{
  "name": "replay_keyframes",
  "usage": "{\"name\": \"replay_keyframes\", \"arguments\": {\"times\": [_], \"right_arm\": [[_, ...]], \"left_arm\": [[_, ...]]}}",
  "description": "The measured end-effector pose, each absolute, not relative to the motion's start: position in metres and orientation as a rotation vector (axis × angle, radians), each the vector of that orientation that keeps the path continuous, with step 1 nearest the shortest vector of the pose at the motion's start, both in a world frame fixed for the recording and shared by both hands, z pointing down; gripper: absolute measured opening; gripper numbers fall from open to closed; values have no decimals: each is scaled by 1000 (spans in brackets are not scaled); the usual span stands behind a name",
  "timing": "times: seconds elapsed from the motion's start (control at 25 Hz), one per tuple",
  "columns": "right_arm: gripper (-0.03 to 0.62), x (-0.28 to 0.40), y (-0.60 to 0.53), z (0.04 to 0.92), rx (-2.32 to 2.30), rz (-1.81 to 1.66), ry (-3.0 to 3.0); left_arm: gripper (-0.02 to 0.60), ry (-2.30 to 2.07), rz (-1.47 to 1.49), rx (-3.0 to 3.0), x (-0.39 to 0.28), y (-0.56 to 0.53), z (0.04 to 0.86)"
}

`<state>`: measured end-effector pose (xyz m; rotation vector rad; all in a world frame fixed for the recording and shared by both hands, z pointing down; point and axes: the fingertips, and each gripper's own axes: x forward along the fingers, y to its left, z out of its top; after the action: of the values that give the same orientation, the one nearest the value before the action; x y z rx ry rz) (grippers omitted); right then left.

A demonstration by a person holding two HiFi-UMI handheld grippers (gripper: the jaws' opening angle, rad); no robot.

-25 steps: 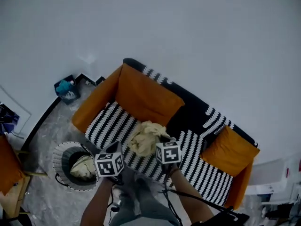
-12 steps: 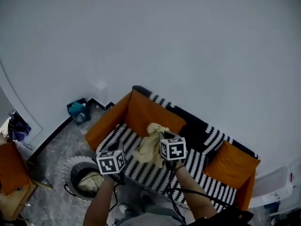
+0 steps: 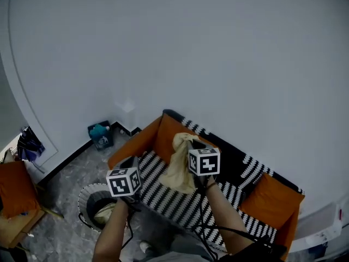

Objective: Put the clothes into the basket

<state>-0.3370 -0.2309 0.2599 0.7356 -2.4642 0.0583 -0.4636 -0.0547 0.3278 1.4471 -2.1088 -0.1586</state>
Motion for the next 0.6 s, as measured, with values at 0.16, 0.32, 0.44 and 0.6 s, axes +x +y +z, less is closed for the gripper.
{"name": "replay_keyframes", "arguments": {"times": [0.16, 0.32, 0.44, 0.6], "right_arm": [[34, -355, -217, 241, 652, 33, -2525], [34, -377, -204, 213, 530, -9, -2589], [34, -393, -198, 188, 464, -42, -2639], [34, -416, -180, 158, 381, -78, -2705]], "left_arm": [[-5, -2188, -180, 1382, -473, -33, 314], [-5, -2266, -234, 1295, -483, -13, 293], [-5, -2315, -228, 1254, -487, -2, 280], [-5, -2368, -223, 1206, -494, 17, 264]]}}
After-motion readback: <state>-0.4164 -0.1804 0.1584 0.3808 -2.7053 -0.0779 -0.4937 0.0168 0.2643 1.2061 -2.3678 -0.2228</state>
